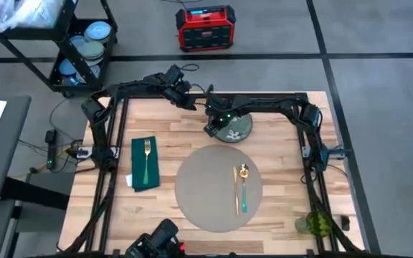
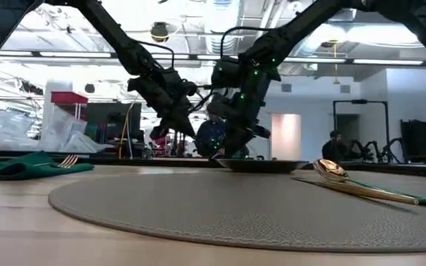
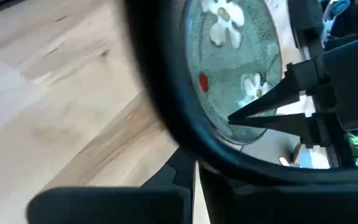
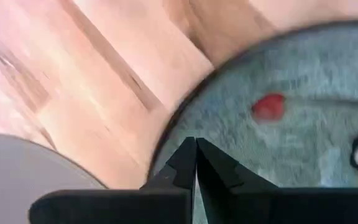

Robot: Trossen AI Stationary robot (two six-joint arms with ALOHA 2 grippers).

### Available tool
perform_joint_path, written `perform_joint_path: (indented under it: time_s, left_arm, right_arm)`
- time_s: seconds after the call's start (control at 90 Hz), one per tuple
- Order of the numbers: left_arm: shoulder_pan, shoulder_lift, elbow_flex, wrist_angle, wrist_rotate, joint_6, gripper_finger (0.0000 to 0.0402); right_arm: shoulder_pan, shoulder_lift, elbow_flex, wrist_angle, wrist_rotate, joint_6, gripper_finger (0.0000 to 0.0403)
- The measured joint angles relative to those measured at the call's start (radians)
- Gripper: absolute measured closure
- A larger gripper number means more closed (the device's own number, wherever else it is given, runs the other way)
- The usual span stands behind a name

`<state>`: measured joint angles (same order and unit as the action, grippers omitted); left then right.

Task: Set table place
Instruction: Put the green plate on the gray placemat

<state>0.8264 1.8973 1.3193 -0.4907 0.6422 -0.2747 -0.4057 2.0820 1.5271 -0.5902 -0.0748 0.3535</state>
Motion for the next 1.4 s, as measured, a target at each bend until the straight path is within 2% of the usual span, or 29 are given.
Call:
perform_joint_path:
  time_s: [0.144,0.256,0.333,0.433,0.556,0.711,0.844,0.911,1.011,1.1,1.189,1.4]
  left_arm:
    - [0.0,0.0,0.0,0.013,0.003,-0.093,0.0402]
    - [-0.024,0.0,0.0,0.084,0.037,-0.139,0.0401]
    - [-0.053,0.0,0.0,0.156,0.053,-0.169,0.0399]
    - [-0.094,0.0,0.0,0.276,0.063,-0.205,0.0384]
    - [-0.135,0.0,0.0,0.342,0.062,-0.208,0.0352]
    - [-0.148,0.001,0.0,0.345,0.063,-0.202,0.0302]
    - [-0.145,0.001,0.0,0.331,0.061,-0.221,0.0264]
    - [-0.139,0.001,0.0,0.269,0.064,-0.215,0.0248]
    - [-0.111,0.002,-0.003,0.136,0.069,-0.209,0.0228]
    - [-0.096,0.002,-0.037,0.129,0.062,-0.264,0.0217]
    - [-0.096,0.003,-0.084,0.184,0.061,-0.365,0.0213]
    - [-0.108,0.003,-0.209,0.502,0.049,-0.597,0.0212]
  right_arm:
    - [-0.006,-0.09,-0.001,-0.057,0.087,-0.02,0.0403]
    - [-0.037,-0.19,0.002,-0.209,0.21,-0.106,0.0403]
    - [-0.071,-0.233,-0.016,-0.281,0.231,-0.145,0.04]
    - [-0.132,-0.288,-0.058,-0.351,0.177,-0.165,0.0377]
    - [-0.211,-0.334,-0.164,-0.374,0.105,-0.148,0.0321]
    - [-0.297,-0.398,-0.331,-0.286,0.029,-0.094,0.0242]
    - [-0.348,-0.423,-0.46,-0.126,-0.119,0.009,0.0201]
    - [-0.358,-0.431,-0.492,-0.062,-0.162,0.029,0.0195]
    - [-0.353,-0.427,-0.526,-0.04,-0.163,0.028,0.0198]
    - [-0.353,-0.427,-0.541,-0.01,-0.163,0.023,0.0206]
    - [-0.354,-0.427,-0.543,0.019,-0.162,0.015,0.0214]
    - [-0.353,-0.427,-0.543,0.081,-0.162,0.013,0.0223]
